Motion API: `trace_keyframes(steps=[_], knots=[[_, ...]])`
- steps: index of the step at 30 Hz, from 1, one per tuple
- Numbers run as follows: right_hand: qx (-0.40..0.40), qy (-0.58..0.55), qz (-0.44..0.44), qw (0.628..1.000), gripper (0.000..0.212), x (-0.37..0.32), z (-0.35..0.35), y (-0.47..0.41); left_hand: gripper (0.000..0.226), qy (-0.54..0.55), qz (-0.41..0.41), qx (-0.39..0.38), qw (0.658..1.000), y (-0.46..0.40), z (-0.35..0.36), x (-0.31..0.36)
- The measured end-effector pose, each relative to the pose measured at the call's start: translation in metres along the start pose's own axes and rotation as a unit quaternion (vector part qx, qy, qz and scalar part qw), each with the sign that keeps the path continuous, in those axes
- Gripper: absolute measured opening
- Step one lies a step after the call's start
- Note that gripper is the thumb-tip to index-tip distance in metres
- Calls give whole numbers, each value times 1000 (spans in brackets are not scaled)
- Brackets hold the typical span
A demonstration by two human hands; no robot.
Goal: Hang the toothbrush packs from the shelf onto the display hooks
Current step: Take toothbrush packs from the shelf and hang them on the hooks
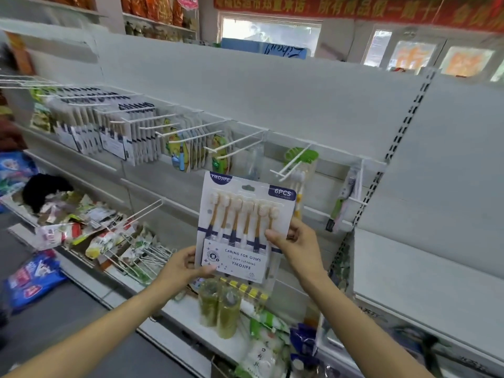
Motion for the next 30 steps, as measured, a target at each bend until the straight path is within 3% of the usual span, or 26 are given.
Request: trace_keyframes(steps=[2, 6, 11, 16, 24, 30], knots=[[0, 0, -2, 1000, 26, 0, 20, -7, 81, -1, 3, -5, 1000, -4, -20, -2], [6, -3, 4, 1000, 26, 1, 65, -24, 39, -5, 3, -22, 1000, -13, -62, -6], [32, 20, 1, 999, 24, -1, 137, -47, 66, 4, 8, -38, 999, -35, -139, -23], [68, 15, 4, 998, 22, -8, 216, -71, 31, -1, 14, -61, 998, -59, -217, -26], [117, 19, 20, 993, 27, -13, 320, -107, 33, 0, 20, -80, 997, -90, -323, -39], [111, 25, 12, 993, 27, -10, 369, -136, 42, 7, 18, -90, 996, -108, -378, -55]])
Point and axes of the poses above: each hand's wrist, its own y-axis away from the middle knuckle, its own z-axis out of the palm, x = y × z, the point moved 2 cm from there along -y, towards the middle knuckle, and after that the axes turned 14 degrees about z, right-handed, at the moved point
